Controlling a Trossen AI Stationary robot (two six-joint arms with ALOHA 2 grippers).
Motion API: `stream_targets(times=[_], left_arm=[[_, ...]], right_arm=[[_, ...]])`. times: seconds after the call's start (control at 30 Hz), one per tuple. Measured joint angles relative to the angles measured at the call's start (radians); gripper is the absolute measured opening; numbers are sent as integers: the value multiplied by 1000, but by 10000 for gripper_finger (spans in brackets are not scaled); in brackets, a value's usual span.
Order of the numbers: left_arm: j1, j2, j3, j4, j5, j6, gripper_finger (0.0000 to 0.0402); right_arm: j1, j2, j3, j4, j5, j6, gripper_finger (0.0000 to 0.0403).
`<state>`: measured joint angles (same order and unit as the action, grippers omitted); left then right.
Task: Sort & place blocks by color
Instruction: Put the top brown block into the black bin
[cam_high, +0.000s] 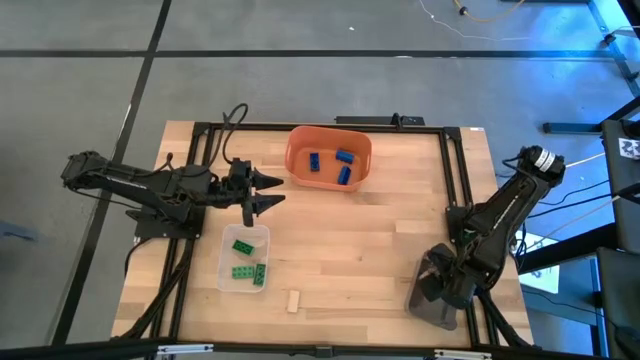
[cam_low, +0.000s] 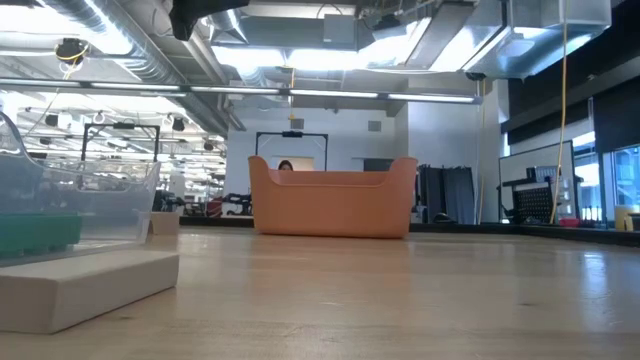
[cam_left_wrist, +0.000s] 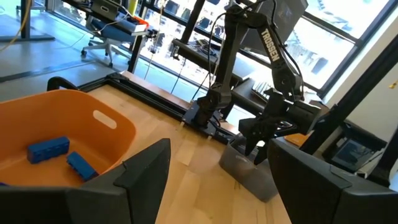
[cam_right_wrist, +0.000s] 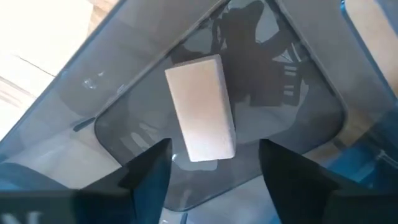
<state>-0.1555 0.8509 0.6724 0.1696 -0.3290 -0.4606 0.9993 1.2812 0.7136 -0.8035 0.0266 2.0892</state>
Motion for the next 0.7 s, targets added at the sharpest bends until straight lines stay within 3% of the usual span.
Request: stream_targets(times=[0.17,0.27,0.43,0.53,0.7], left_arm=[[0,0,0,0,-2,0,261],[0,0,0,0,-2,0,261],[0,0,0,1,-2,-1,261],[0,0,0,3,-2,-1,261],[0,0,0,3,-3,-2,261]], right_arm=[[0,-26,21,-6,-57,-88,259],[0,-85,59,-2,-132,-181,261],[-24,-222,109,87,-152,-294,262],[-95,-295,109,174,-91,-355,262],[-277,-354,109,281,134,-632,263]])
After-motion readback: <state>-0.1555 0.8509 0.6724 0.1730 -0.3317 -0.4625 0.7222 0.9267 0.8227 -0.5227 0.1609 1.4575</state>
